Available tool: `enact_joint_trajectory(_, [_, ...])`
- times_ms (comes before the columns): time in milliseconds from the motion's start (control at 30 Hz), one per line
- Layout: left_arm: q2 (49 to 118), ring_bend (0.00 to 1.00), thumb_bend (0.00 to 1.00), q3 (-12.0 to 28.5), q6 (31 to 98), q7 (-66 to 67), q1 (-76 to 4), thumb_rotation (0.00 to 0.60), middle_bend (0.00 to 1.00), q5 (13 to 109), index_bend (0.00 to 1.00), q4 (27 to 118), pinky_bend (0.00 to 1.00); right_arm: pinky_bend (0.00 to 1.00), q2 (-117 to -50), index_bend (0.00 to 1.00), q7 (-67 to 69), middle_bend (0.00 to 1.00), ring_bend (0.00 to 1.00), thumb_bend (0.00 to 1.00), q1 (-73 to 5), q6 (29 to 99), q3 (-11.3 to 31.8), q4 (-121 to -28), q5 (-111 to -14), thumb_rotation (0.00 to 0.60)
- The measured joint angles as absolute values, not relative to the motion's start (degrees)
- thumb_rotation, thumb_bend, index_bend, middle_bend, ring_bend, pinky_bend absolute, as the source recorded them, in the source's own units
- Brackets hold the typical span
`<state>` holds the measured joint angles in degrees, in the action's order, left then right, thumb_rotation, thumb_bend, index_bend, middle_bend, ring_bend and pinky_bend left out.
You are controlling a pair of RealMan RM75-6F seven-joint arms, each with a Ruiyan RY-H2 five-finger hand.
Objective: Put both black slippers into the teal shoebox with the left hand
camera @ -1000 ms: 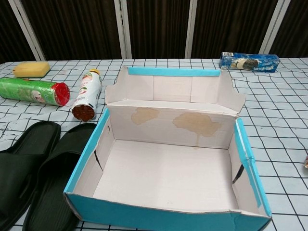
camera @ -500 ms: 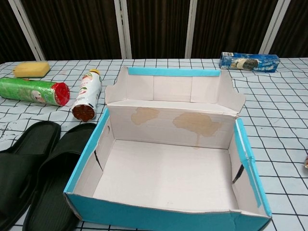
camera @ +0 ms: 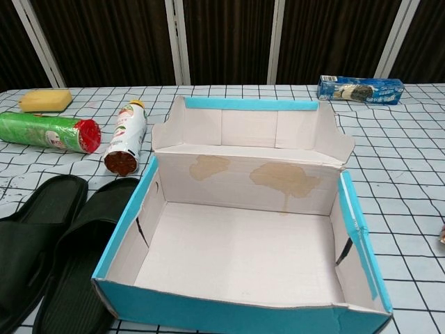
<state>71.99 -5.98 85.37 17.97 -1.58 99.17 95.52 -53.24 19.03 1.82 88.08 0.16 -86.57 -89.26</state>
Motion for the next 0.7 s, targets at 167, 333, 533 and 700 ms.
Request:
enact_joint_trajectory(167, [75.0, 0.00, 0.27, -5.5, 84.3, 20.1, -2.1, 0.600, 0.09, 99.5, 0.00, 92.5, 0.09, 0.01, -53.2, 0.06, 19.3, 0.02, 0.00, 0.31, 1.8, 88.1, 0.1, -86.4, -89.2, 0.600])
enact_joint_trajectory(333, [77.1, 0.00, 0.27, -6.1, 82.2, 20.9, -2.5, 0.600, 0.09, 99.2, 0.00, 92.0, 0.09, 0.01, -53.2, 0.06, 20.4, 0.02, 0.00, 0.31, 1.6, 87.2, 0.1, -86.1, -89.0, 0.600])
enact_joint_trajectory(533, [79.6, 0.00, 0.27, -6.6, 80.3, 23.4, -3.1, 0.600, 0.09, 99.2, 0.00, 90.8, 0.09, 0.01, -53.3, 0.06, 20.8, 0.02, 0.00, 0.31, 1.5, 87.5, 0.2, -85.7, -89.1, 0.600])
enact_joint_trajectory(700, [81.4, 0.00, 0.27, -6.6, 79.5, 25.2, -3.4, 0.600, 0.09, 99.0, 0.00, 89.8, 0.09, 0.01, -53.3, 0.06, 21.5, 0.02, 0.00, 0.31, 1.7, 87.9, 0.3, -85.4, -89.1, 0.600])
